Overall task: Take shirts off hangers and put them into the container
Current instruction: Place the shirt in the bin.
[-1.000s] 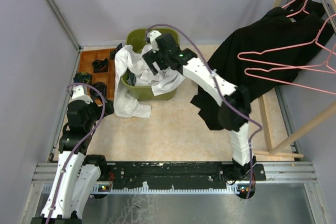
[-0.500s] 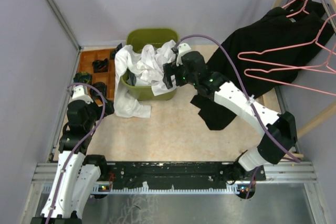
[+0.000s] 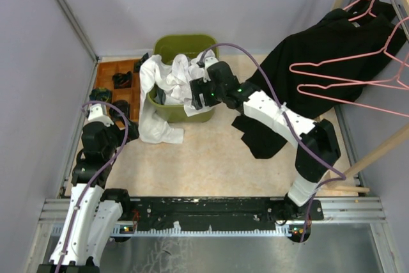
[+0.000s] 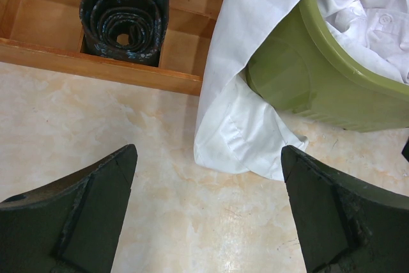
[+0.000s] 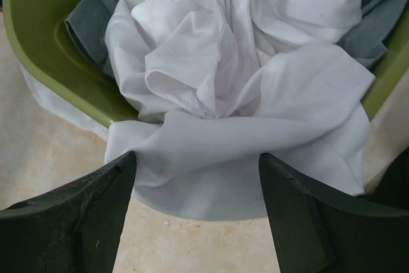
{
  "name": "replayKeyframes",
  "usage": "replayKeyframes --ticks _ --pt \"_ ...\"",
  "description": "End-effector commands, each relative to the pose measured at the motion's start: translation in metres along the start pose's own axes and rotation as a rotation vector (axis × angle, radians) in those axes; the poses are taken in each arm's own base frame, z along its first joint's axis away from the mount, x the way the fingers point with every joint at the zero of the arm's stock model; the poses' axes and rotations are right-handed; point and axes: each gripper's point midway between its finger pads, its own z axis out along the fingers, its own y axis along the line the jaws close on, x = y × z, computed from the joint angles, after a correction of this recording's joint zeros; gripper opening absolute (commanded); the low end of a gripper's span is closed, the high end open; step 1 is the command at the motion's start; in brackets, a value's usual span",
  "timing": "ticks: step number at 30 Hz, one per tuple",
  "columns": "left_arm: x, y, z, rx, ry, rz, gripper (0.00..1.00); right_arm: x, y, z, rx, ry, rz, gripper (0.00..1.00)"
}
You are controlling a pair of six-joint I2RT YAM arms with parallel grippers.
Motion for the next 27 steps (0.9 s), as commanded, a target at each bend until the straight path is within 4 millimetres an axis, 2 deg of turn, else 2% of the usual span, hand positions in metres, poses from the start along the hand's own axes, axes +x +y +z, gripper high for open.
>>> replayKeyframes --ticks 1,4,7,9,11,14,15,17,19,21,23,24,27 --pt "-0.002 0.001 0.002 0.0 -0.014 0.006 0.99 -0.015 0.014 0.017 -0.015 -0.023 -0.059 0.75" --pt "-0.002 0.001 0.002 0.0 -0.013 0.006 0.99 -0.01 0.007 0.033 0.042 0.028 -0.108 0.62" --pt "-0.002 0.001 0.002 -0.001 -0.013 0.006 0.99 -0.012 0.006 0.045 0.056 0.058 -0.145 0.4" --pt "-0.001 0.001 0.002 0.0 -0.011 0.007 0.99 -0.018 0.01 0.049 0.04 0.049 -0.156 0.27" --pt "-0.002 0.001 0.002 -0.001 -0.012 0.007 0.99 -0.027 0.015 0.05 0.019 0.031 -0.157 0.21" --pt "-0.002 0.001 0.002 -0.003 -0.013 0.006 0.99 -0.041 0.021 0.05 0.0 -0.017 -0.166 0.03" --pt "-0.002 0.001 0.002 -0.002 -0.013 0.005 0.99 -0.047 0.02 0.05 0.009 -0.041 -0.17 0.0" --pt "-0.001 0.001 0.002 -0.001 -0.01 0.006 0.99 -0.064 0.013 0.053 0.053 -0.114 -0.182 0.0" --pt "-0.001 0.001 0.002 0.0 -0.01 0.006 0.99 -0.071 0.004 0.066 0.084 -0.161 -0.182 0.0" --pt "-0.002 0.001 0.002 0.0 -0.011 0.004 0.99 -0.075 0.003 0.09 0.017 -0.16 -0.152 0.0" --pt "-0.003 0.001 0.001 -0.002 -0.016 0.004 0.99 -0.063 0.0 0.12 -0.037 -0.079 -0.101 0.0" --pt "-0.003 0.002 0.0 -0.006 -0.018 0.005 0.99 -0.051 0.0 0.135 -0.054 -0.013 -0.082 0.0" --pt "-0.005 0.004 -0.002 -0.017 -0.03 0.002 0.99 0.003 0.003 0.164 -0.114 0.186 -0.066 0.01"
